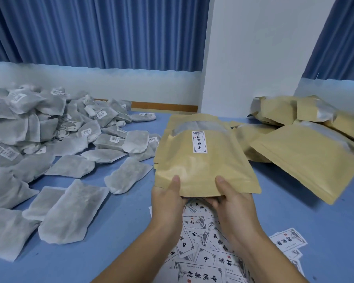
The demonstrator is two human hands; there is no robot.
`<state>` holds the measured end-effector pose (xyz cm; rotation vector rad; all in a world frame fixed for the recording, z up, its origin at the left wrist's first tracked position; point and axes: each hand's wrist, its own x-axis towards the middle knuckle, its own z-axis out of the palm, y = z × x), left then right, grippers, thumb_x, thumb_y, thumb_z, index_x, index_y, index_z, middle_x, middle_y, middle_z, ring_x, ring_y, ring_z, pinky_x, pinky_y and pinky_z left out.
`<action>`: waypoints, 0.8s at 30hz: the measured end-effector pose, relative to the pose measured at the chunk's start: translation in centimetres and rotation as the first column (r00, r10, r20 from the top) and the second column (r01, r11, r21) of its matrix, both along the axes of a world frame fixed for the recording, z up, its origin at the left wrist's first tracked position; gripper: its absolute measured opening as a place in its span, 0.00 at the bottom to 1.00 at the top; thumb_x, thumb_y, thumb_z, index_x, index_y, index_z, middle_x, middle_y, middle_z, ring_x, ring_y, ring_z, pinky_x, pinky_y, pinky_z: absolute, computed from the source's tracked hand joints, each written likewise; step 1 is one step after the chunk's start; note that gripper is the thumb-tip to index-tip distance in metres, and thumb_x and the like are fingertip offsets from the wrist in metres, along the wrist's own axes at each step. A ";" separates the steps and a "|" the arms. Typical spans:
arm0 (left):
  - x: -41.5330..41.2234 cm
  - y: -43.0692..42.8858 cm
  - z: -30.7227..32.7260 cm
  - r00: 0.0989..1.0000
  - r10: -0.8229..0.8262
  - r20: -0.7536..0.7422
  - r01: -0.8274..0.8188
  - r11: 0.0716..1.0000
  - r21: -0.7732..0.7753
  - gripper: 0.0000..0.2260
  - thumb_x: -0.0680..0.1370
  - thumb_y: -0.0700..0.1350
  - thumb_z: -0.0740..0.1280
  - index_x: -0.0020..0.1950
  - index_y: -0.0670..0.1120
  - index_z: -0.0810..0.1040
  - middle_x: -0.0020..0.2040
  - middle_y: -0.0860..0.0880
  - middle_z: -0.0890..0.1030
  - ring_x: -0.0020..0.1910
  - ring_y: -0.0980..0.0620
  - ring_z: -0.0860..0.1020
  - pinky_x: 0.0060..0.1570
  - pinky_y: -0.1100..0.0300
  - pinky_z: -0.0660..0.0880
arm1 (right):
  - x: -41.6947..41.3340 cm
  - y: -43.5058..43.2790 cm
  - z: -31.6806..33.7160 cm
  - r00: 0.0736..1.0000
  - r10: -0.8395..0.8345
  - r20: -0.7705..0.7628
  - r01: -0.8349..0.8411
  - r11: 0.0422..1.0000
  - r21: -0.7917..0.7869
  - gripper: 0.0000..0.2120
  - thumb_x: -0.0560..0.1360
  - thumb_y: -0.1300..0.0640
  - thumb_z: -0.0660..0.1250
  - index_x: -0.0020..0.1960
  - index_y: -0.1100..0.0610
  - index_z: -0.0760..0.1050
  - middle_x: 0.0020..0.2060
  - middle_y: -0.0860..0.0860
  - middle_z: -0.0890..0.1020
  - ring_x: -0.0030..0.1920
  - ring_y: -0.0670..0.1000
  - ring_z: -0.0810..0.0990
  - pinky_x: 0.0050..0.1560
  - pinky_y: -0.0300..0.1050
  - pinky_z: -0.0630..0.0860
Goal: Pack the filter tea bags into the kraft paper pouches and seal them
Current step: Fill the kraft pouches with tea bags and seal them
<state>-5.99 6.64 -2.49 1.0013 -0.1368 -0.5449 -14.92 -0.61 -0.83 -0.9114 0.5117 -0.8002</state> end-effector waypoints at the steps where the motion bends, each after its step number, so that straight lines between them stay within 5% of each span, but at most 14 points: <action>1: -0.1 -0.3 -0.1 1.000 -0.007 0.027 0.008 1.000 -0.015 0.13 0.84 0.38 0.61 0.66 0.50 0.76 0.56 0.47 0.85 0.55 0.44 0.84 0.57 0.44 0.80 | 0.0 0.0 0.0 0.999 0.011 0.053 -0.013 0.999 0.034 0.14 0.82 0.66 0.59 0.66 0.57 0.73 0.57 0.55 0.84 0.56 0.56 0.84 0.51 0.50 0.83; 8: 0.0 -5.2 2.4 0.973 -0.017 0.232 0.029 0.998 -0.048 0.16 0.81 0.32 0.60 0.64 0.48 0.76 0.59 0.46 0.83 0.61 0.45 0.81 0.66 0.42 0.74 | 0.7 -2.9 1.8 0.977 -0.126 0.171 0.109 0.989 0.104 0.20 0.81 0.72 0.57 0.69 0.59 0.71 0.60 0.53 0.83 0.59 0.52 0.83 0.59 0.49 0.80; 12: 0.9 -10.3 7.4 0.952 -0.199 0.232 0.236 0.962 -0.141 0.12 0.81 0.34 0.64 0.62 0.45 0.77 0.51 0.49 0.85 0.51 0.54 0.83 0.53 0.57 0.80 | 1.7 -9.0 6.6 0.900 -0.251 0.356 0.208 0.966 0.153 0.19 0.80 0.75 0.57 0.64 0.58 0.74 0.54 0.54 0.84 0.53 0.51 0.84 0.55 0.49 0.81; 14: 1.6 -11.8 8.7 0.888 -0.191 0.419 0.186 0.981 0.052 0.07 0.81 0.38 0.66 0.57 0.48 0.78 0.49 0.51 0.84 0.48 0.59 0.81 0.53 0.61 0.76 | 2.1 -12.6 8.6 0.875 -0.321 0.363 0.246 0.940 0.237 0.11 0.81 0.68 0.62 0.61 0.58 0.76 0.53 0.53 0.84 0.50 0.49 0.84 0.58 0.45 0.79; 16: 2.7 -12.1 8.2 0.707 -0.202 0.678 -0.057 0.939 0.338 0.10 0.81 0.41 0.65 0.62 0.47 0.78 0.59 0.52 0.82 0.60 0.59 0.78 0.62 0.61 0.72 | 2.4 -14.5 8.4 0.918 -0.314 0.243 0.250 0.933 0.258 0.12 0.81 0.60 0.67 0.63 0.60 0.76 0.55 0.52 0.83 0.52 0.48 0.82 0.61 0.42 0.77; 19: 5.2 -10.6 5.5 0.391 -0.416 0.821 -0.427 0.708 0.562 0.16 0.81 0.45 0.60 0.68 0.46 0.74 0.69 0.47 0.75 0.71 0.48 0.69 0.72 0.49 0.63 | 3.4 -13.7 5.3 0.941 -0.306 -0.146 0.274 0.940 -0.204 0.09 0.78 0.63 0.68 0.57 0.58 0.79 0.50 0.51 0.81 0.51 0.49 0.78 0.56 0.41 0.76; 21: 6.6 -9.3 4.0 0.312 -0.646 0.697 -0.525 0.494 0.693 0.11 0.81 0.52 0.57 0.57 0.49 0.74 0.62 0.46 0.75 0.68 0.45 0.68 0.68 0.39 0.62 | 4.3 -11.9 3.3 0.889 -0.360 -0.282 0.123 0.783 -0.610 0.13 0.79 0.64 0.65 0.62 0.57 0.79 0.57 0.49 0.83 0.57 0.47 0.80 0.62 0.41 0.74; 24: 8.5 -7.3 1.8 0.126 -0.855 0.503 -0.527 0.372 0.764 0.17 0.81 0.63 0.57 0.56 0.50 0.70 0.62 0.49 0.72 0.66 0.47 0.69 0.64 0.37 0.63 | 5.1 -10.2 1.4 0.780 -0.359 -0.513 -0.329 0.461 -0.824 0.18 0.80 0.63 0.60 0.67 0.54 0.77 0.64 0.50 0.80 0.66 0.53 0.77 0.68 0.45 0.71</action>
